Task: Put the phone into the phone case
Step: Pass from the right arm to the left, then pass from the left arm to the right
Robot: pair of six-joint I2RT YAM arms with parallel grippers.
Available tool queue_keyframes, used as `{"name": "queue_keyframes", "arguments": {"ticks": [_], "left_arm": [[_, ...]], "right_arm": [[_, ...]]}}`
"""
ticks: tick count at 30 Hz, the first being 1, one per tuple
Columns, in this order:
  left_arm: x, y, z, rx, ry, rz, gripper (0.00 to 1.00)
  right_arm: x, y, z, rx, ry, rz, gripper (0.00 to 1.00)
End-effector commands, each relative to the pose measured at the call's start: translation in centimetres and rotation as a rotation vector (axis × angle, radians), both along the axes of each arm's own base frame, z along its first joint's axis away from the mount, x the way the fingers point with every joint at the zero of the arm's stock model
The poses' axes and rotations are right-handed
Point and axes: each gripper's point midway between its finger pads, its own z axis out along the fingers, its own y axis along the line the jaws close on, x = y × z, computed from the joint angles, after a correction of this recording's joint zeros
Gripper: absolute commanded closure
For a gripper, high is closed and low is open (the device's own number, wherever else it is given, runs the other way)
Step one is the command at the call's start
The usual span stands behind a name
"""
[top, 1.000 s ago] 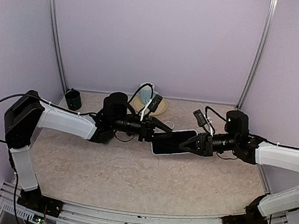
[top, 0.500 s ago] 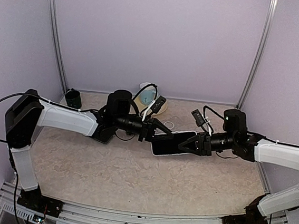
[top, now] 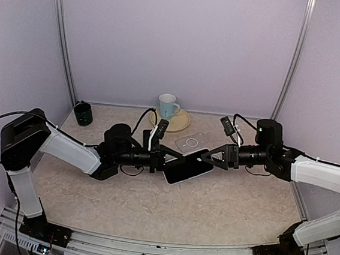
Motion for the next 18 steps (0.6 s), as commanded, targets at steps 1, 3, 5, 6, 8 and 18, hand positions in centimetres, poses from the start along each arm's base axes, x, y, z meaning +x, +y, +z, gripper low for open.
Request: {"name": "queue_keyframes", "arguments": {"ticks": [1,3,5,6,8,18], "left_arm": [[0.6,2.5,8.7,-0.286,-0.136,0.169,1.0],[0.7,3.3,9.0,-0.315,-0.142,0.235,1.0],[0.6,3.9,9.3,-0.337,-0.161,0.291,1.0],[0.4,4.2,9.6,-0.354,-0.171,0.314,1.0],[-0.1,4.6,10.1,-0.389,-0.189,0.345,1.0],[-1.6,5.9,10.3,-0.573,-0.147,0.476,1.0]], "right_arm": [[1.1,-0.6,0.4,0.012,0.018,-0.077,0.14],[1.6,-0.9,-0.1,0.009,0.044,-0.11,0.14],[1.8,-0.9,-0.3,0.019,0.064,-0.125,0.13],[1.7,-0.9,-0.2,0.031,0.076,-0.123,0.13],[1.6,-0.7,-0.2,0.05,0.099,-0.114,0.13],[0.1,0.7,2.2,0.166,0.041,-0.038,0.2]]}}
